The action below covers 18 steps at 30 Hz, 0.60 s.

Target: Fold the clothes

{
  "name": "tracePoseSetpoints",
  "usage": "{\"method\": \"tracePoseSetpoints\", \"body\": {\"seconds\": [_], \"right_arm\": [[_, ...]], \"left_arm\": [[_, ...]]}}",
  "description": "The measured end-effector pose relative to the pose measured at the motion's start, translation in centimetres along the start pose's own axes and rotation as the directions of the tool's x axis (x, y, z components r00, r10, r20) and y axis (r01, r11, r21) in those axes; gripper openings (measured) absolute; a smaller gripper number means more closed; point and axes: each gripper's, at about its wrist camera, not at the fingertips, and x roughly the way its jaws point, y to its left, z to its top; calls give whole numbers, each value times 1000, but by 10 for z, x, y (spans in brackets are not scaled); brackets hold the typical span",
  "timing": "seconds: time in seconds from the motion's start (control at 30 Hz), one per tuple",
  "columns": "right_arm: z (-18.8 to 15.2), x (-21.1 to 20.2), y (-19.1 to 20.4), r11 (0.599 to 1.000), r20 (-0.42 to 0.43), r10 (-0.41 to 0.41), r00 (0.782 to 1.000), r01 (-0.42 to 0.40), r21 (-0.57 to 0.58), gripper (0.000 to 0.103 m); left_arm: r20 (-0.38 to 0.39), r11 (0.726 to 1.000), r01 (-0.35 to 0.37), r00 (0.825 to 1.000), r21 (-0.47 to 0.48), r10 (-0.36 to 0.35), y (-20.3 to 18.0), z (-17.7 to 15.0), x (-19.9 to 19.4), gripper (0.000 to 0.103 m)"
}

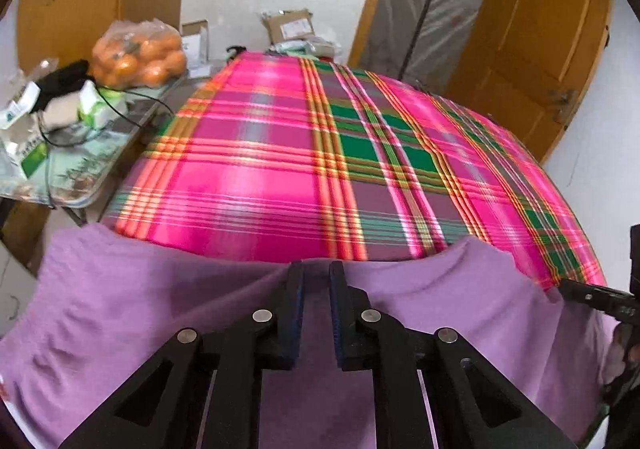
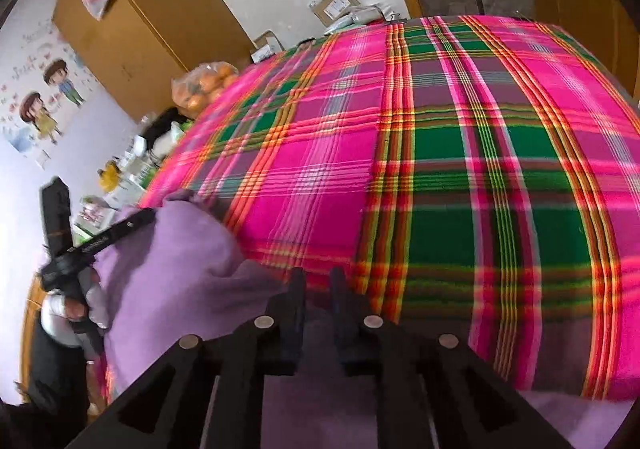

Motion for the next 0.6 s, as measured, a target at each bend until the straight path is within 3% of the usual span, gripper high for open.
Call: {"method": "tracePoseSetpoints", "body": {"seconds": [0.13,0.23,0.3,0.37,0.47,0.6], "right_arm": [[-17,-9,4,997,-3,69,998,-69,-23,15],[-25,-2,-3,996,-8,89,996,-89,6,14],[-25,-4,-4,995,1,98,995,-98,17,14],[-25,-3,-2,996,0,88,996,-88,8,14],[-24,-3,6,997,6,82,997,-82,-9,18],[-10,-1,32,988,9,133,991,-132,-82,19]], "left_arm": [[36,995,-72,997,-70,75,38,-6,-21,13],[16,972,-157,987,-177,162,80,-13,-28,10],[34,960,-117,991,-255,130,107,-17,-37,7],[59,953,-127,987,-275,148,116,-24,-50,7],[89,948,-120,984,-294,152,116,-34,-64,7],[129,942,-111,979,-318,159,116,-48,-83,8]]}}
